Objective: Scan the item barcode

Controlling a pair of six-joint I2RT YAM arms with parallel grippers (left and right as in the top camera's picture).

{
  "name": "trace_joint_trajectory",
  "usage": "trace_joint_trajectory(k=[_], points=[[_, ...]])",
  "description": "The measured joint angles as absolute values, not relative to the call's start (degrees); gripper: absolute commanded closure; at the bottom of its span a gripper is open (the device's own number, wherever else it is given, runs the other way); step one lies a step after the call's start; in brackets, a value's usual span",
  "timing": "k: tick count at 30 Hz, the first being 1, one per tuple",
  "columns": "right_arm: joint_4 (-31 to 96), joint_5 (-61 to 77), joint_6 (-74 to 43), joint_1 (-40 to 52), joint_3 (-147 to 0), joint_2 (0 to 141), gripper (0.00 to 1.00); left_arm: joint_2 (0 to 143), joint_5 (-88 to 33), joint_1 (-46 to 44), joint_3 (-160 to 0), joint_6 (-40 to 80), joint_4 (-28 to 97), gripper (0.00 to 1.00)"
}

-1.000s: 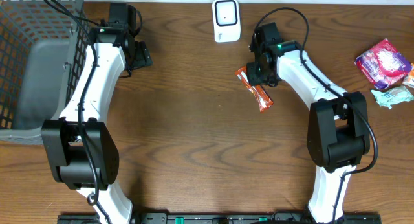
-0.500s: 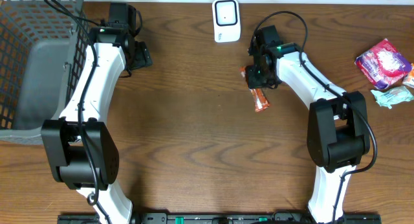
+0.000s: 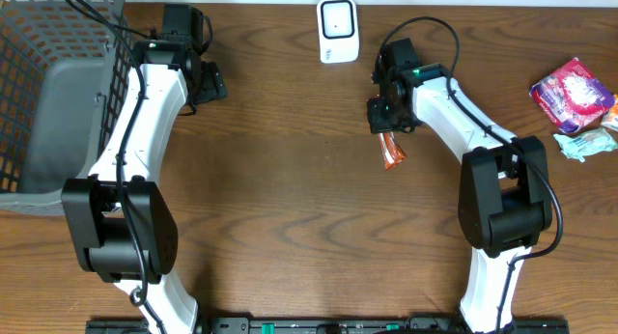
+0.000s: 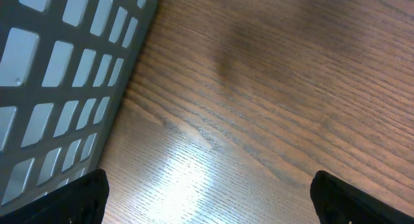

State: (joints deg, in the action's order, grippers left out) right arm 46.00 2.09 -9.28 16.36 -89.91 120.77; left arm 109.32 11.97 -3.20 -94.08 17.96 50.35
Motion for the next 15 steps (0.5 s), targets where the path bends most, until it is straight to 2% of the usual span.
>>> trace_joint_trajectory(k=[15], points=[[46.9, -19.9, -15.5, 21.8, -89.9, 120.8, 0.99, 109.3, 12.0, -3.2, -94.1, 18.0, 50.3, 0.01]])
